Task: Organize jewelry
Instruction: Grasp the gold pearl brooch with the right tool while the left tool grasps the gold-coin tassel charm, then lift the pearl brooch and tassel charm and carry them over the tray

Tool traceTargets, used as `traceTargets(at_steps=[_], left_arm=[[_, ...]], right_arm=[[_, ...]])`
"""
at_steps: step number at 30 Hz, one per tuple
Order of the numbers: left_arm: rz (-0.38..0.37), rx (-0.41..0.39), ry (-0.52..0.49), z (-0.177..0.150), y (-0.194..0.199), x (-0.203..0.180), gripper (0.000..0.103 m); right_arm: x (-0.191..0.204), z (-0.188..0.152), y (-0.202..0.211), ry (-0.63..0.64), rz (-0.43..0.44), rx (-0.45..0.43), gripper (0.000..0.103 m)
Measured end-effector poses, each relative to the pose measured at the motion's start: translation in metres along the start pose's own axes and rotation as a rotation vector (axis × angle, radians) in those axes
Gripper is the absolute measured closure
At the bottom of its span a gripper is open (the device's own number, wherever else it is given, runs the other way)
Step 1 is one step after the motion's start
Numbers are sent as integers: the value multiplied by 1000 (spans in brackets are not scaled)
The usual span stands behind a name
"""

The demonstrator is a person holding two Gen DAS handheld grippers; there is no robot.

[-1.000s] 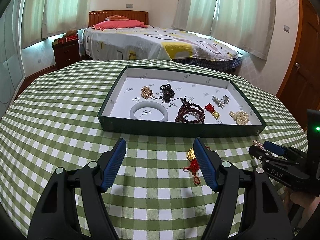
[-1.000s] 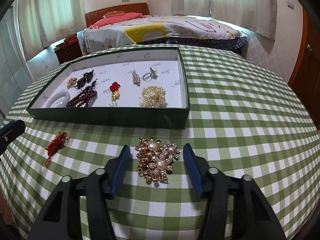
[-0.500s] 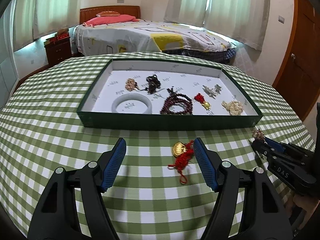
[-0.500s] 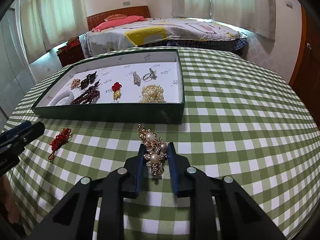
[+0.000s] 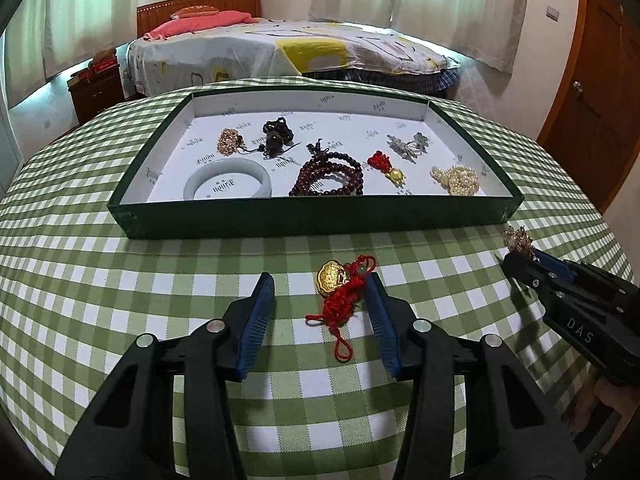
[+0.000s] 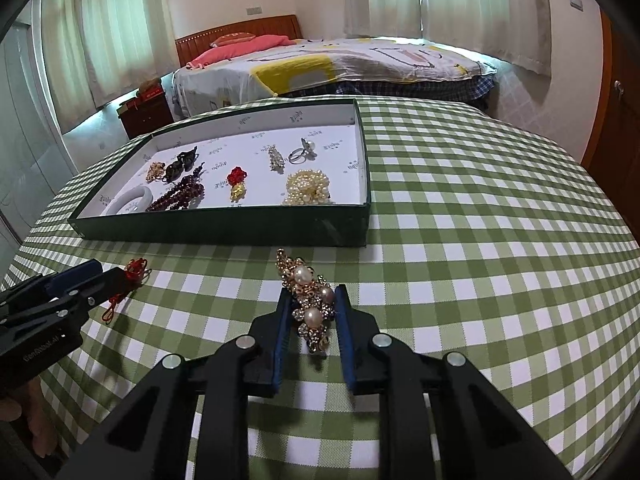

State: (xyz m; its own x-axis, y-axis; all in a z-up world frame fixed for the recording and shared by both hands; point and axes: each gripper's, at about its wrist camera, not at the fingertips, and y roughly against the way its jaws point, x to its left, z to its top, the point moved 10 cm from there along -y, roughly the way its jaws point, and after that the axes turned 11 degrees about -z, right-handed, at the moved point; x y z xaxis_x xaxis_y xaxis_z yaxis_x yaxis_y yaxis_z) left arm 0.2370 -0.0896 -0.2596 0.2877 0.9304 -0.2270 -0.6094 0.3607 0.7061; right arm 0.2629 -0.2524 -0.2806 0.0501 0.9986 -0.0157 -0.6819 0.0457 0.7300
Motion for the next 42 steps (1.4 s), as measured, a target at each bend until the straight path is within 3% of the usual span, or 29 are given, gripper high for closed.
traceTargets(at_steps=[11, 28, 42], left_arm=[[-41, 21, 0, -5, -5, -2, 92], [-53, -61, 8, 9, 24, 0, 93], [-50, -122, 4, 22, 52, -2, 93]], right_arm=[[2, 1, -1, 6, 1, -2, 81], [7, 3, 4, 7, 10, -26, 81], [19, 21, 36, 28, 26, -95, 81]])
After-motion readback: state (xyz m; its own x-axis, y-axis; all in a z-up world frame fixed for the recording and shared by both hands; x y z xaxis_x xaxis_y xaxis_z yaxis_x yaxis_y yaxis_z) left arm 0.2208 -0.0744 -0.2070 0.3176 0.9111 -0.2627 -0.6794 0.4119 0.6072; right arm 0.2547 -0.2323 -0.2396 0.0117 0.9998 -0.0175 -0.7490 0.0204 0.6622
